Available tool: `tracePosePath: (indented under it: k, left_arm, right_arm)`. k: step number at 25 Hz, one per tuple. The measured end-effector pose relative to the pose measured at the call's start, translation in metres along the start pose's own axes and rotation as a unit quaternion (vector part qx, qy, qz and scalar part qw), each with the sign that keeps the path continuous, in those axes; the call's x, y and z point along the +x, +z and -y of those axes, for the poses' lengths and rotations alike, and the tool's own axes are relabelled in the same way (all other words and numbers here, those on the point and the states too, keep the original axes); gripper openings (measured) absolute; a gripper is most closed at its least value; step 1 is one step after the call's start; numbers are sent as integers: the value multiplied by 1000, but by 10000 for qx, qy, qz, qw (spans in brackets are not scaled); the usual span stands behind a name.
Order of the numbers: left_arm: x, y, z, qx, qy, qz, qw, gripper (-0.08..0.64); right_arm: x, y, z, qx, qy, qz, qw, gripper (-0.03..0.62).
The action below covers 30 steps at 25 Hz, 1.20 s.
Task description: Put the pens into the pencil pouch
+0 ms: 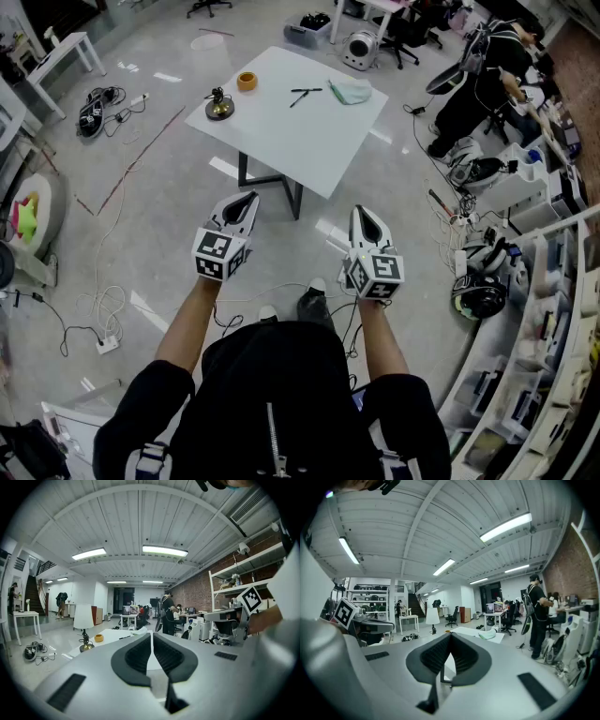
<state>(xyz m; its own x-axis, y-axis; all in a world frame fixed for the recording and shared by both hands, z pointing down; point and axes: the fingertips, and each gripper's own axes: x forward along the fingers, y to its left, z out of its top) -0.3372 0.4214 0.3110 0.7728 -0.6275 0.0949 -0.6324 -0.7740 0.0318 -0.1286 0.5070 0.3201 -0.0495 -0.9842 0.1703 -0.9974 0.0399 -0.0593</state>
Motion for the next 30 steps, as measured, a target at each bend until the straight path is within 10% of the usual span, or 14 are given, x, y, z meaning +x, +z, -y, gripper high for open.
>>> tracePosePath:
  k: [30]
  left_arm:
    - [130, -7, 5, -243, 88, -395, 9989, 181]
  right_arm:
    - [91, -4, 95, 223, 277, -231, 9991, 172]
